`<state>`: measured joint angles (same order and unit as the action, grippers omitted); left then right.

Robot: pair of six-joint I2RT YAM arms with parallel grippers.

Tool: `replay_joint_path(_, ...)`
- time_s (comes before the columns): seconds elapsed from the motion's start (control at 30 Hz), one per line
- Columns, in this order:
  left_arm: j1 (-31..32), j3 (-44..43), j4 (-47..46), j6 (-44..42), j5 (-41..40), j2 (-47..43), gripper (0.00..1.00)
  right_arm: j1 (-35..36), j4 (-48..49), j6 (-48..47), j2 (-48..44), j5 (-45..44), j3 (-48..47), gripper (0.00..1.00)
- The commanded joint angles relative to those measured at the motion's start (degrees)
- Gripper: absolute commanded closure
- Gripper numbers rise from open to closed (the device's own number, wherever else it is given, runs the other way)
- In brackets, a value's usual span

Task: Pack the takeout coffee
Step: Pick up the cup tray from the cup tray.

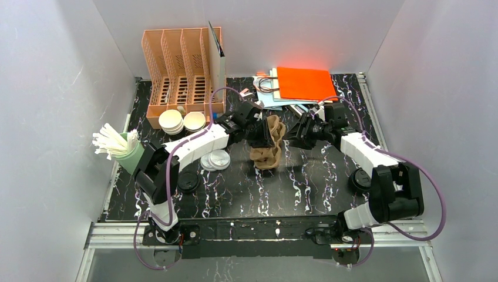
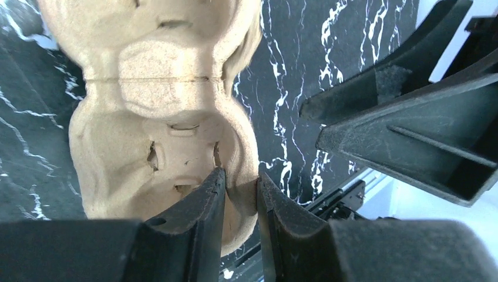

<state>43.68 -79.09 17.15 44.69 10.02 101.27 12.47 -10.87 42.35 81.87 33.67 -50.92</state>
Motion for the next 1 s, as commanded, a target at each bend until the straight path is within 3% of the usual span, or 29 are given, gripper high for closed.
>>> replay_joint_path(0.0, 0.2, 4.9, -6.9, 4.1, 4.6, -2.8, 0.85, 0.1, 6.2, 1.3, 2.2, 7.9, -0.5, 0.4)
replay_joint_path(0.53, 0.2, 5.2, -9.0, 3.7, 6.3, -2.1, 0.75, 0.1, 4.2, -0.5, 3.1, 5.5, 1.7, 0.42)
replay_joint_path(0.83, 0.2, 4.2, -9.2, 3.7, 6.9, -0.9, 0.79, 0.0, 1.1, -2.0, 5.4, 4.3, 1.1, 0.36)
replay_joint_path(0.97, 0.2, 2.3, -7.4, 2.7, 6.0, -1.1, 0.82, 0.0, -0.3, -3.0, 6.1, 2.8, 0.6, 0.39)
